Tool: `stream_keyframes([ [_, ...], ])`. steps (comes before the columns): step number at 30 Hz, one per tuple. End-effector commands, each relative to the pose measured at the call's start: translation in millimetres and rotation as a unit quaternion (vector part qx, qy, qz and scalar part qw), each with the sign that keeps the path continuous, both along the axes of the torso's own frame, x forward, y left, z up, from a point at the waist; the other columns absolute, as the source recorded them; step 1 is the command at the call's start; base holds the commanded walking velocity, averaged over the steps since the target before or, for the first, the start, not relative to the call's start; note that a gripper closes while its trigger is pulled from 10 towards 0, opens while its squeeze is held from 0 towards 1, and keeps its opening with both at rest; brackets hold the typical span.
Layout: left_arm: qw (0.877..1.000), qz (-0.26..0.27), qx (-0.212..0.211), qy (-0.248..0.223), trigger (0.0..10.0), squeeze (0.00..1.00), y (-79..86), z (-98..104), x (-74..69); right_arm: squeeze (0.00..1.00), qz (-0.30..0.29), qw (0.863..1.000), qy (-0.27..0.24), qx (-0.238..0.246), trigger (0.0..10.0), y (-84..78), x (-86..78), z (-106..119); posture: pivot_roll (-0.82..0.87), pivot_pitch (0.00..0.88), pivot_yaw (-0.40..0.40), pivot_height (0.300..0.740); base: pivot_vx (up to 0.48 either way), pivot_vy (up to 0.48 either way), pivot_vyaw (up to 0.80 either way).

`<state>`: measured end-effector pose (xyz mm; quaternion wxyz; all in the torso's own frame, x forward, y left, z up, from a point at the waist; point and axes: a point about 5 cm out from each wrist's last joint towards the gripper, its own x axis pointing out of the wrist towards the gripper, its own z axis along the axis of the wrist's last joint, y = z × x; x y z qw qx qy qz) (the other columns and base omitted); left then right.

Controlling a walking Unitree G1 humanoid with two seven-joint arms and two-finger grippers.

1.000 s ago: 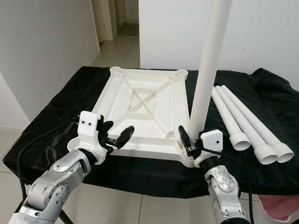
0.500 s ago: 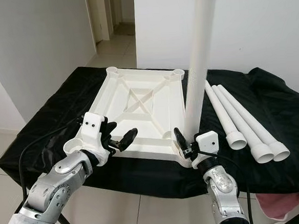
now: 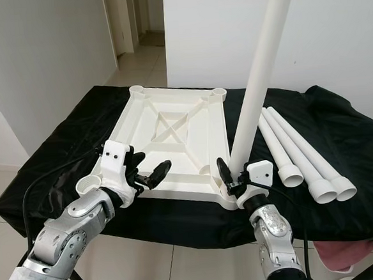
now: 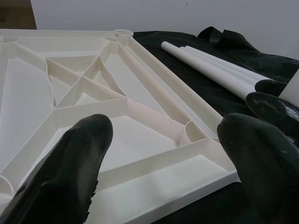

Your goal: Building children table

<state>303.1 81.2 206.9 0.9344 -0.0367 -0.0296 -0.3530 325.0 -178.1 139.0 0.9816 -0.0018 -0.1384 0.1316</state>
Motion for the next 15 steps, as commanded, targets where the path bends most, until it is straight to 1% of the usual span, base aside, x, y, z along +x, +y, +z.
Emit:
stream_keyframes([
  [1,0.997,-0.072,0.010,-0.009,10.0,0.00,-7.6,0.8,-6.7,0.00,-0.013,0.989,0.146,0.006,10.0,-1.0,-11.5,-55.7,0.01,0.088,0.017,0.740,0.000,0.000,0.00],
  [2,0.997,-0.072,0.010,-0.010,10.0,0.00,-7.7,0.9,-6.9,0.00,-0.013,0.989,0.147,0.011,10.0,-0.6,-11.7,-56.0,0.01,0.088,0.017,0.740,0.000,0.000,0.00],
  [4,0.997,-0.072,0.009,-0.009,10.0,0.00,-8.1,0.5,-7.5,0.00,-0.033,0.986,0.160,0.015,10.0,-1.6,-11.3,-59.2,0.01,0.085,0.013,0.740,0.000,0.000,0.00],
  [8,0.997,-0.073,0.008,-0.009,10.0,0.00,-8.5,0.1,-8.5,0.00,-0.049,0.986,0.161,0.016,10.0,2.4,-11.5,-60.1,0.01,0.082,0.008,0.740,0.000,0.000,0.00],
  [9,0.997,-0.072,0.008,-0.010,10.0,0.00,-8.6,0.2,-8.4,0.00,-0.060,0.983,0.170,0.040,10.0,3.7,-11.2,-61.1,0.01,0.081,0.006,0.740,0.000,0.000,0.00],
  [10,0.997,-0.072,0.008,-0.010,10.0,0.00,-8.6,0.2,-8.4,0.00,-0.060,0.983,0.170,0.040,10.0,3.7,-11.2,-61.1,0.01,0.081,0.006,0.740,0.000,0.000,0.00],
  [11,0.997,-0.072,0.007,-0.009,10.0,0.00,-8.6,0.3,-8.5,0.00,-0.068,0.981,0.171,0.053,10.0,5.7,-11.1,-60.6,0.01,0.081,0.006,0.740,0.000,0.000,0.00],
  [12,0.997,-0.072,0.008,-0.010,10.0,0.00,-8.6,0.2,-8.5,0.00,-0.066,0.982,0.169,0.056,10.0,9.9,-11.8,-60.0,0.01,0.079,0.004,0.740,0.000,0.000,0.00],
  [13,0.997,-0.072,0.007,-0.009,10.0,0.00,-8.8,0.1,-8.6,0.00,-0.064,0.983,0.161,0.054,10.0,12.9,-12.6,-58.7,0.01,0.078,0.002,0.740,0.000,0.000,0.00],
  [14,0.997,-0.072,0.007,-0.008,10.0,0.00,-9.0,-0.2,-8.8,0.00,-0.058,0.986,0.152,0.042,10.0,16.0,-13.6,-57.4,0.01,0.078,0.002,0.740,0.000,0.000,0.00],
  [15,0.997,-0.072,0.007,-0.008,10.0,0.00,-9.0,-0.2,-8.8,0.00,-0.058,0.986,0.152,0.042,10.0,16.0,-13.6,-57.4,0.01,0.078,0.002,0.740,0.000,0.000,0.00],
])
